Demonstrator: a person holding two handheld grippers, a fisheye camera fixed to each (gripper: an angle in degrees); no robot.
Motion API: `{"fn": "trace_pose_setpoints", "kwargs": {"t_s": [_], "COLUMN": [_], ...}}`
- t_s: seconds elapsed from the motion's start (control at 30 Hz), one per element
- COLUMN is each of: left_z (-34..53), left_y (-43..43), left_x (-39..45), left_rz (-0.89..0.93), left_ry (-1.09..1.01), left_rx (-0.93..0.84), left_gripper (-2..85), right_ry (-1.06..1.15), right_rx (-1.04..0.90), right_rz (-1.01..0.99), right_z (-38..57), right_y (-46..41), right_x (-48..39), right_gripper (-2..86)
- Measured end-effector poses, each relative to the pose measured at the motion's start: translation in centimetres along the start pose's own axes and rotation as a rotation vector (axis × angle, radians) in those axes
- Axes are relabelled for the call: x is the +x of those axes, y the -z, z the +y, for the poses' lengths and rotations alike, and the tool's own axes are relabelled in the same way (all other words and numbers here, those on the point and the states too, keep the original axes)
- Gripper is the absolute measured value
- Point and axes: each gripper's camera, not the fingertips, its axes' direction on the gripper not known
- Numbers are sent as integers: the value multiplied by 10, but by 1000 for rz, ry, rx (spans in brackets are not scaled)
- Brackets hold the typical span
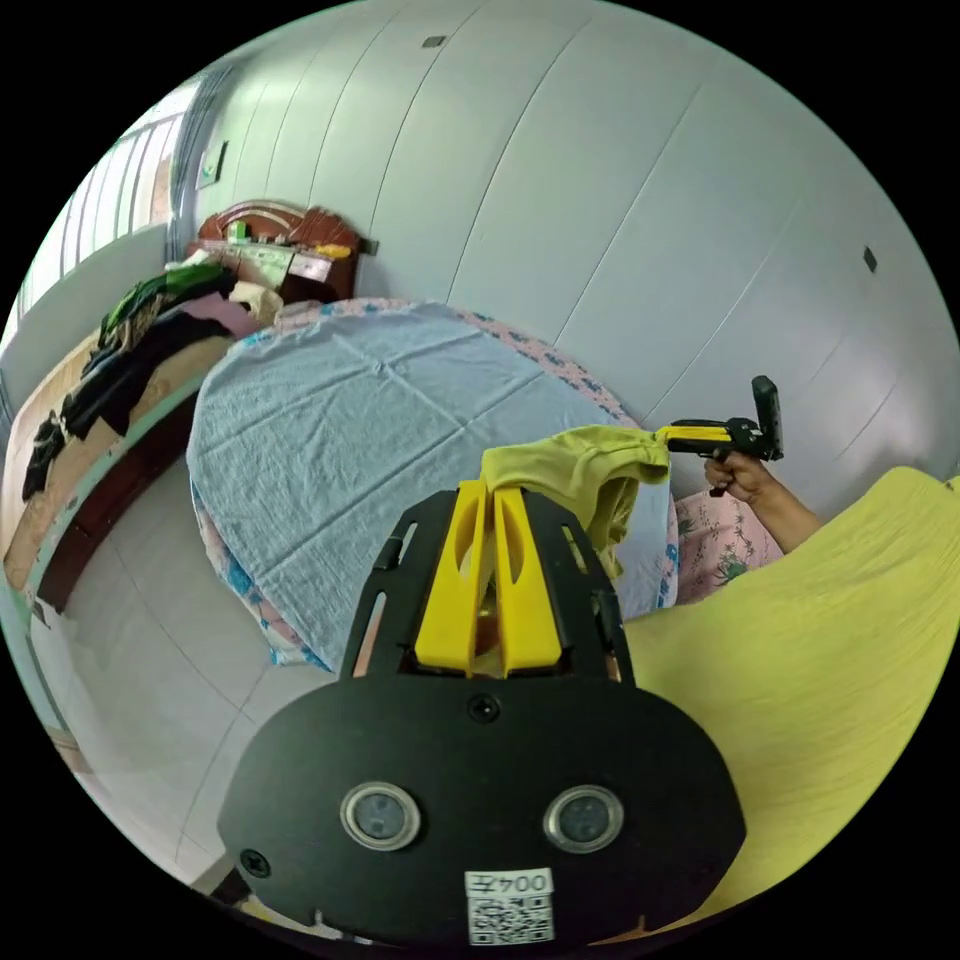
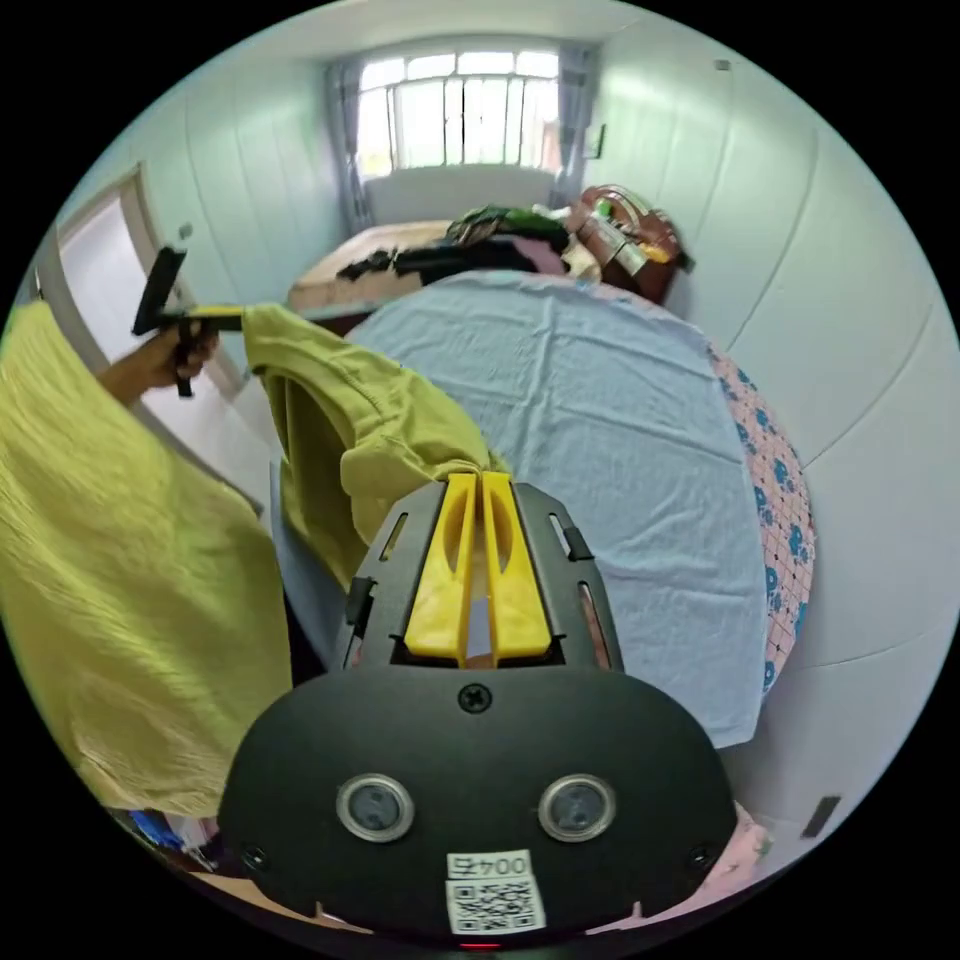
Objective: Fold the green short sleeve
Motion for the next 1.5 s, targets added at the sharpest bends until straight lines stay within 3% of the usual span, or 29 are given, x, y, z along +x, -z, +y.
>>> {"fn": "trace_pose_setpoints", "kwargs": {"t_s": [0.17,0.27,0.4,0.47,0.57,0.67,0.8,0.97,1.17,1.5], "left_z": [-80,-120,-139,-139,-135,-131,-134,-157,-183,-213], "left_y": [52,75,81,67,39,11,-13,-29,-40,-54], "left_x": [21,36,47,48,43,36,29,34,41,40], "left_rz": [-55,-110,-122,-105,-98,-115,-80,-78,-100,-79], "left_ry": [-165,-224,-238,-236,-217,-188,-135,-120,-126,-119], "left_rx": [191,259,281,219,94,-12,-54,-80,-100,-102], "left_gripper": [5,5,5,6,6,6,5,5,5,4], "right_ry": [-124,-122,-143,-203,-352,-497,-545,-394,-26,170], "right_rx": [316,367,172,-11,-98,-62,-50,-97,-134,-131], "right_rz": [2,13,-72,-269,-517,-673,-515,-242,96,361], "right_z": [-31,-55,-74,-65,-31,3,16,1,-11,-16], "right_y": [106,145,132,86,23,-30,-70,-92,-104,-137], "right_x": [51,66,77,84,94,99,85,30,-67,-166], "right_gripper": [-6,-6,-5,-5,-2,7,45,129,139,141]}}
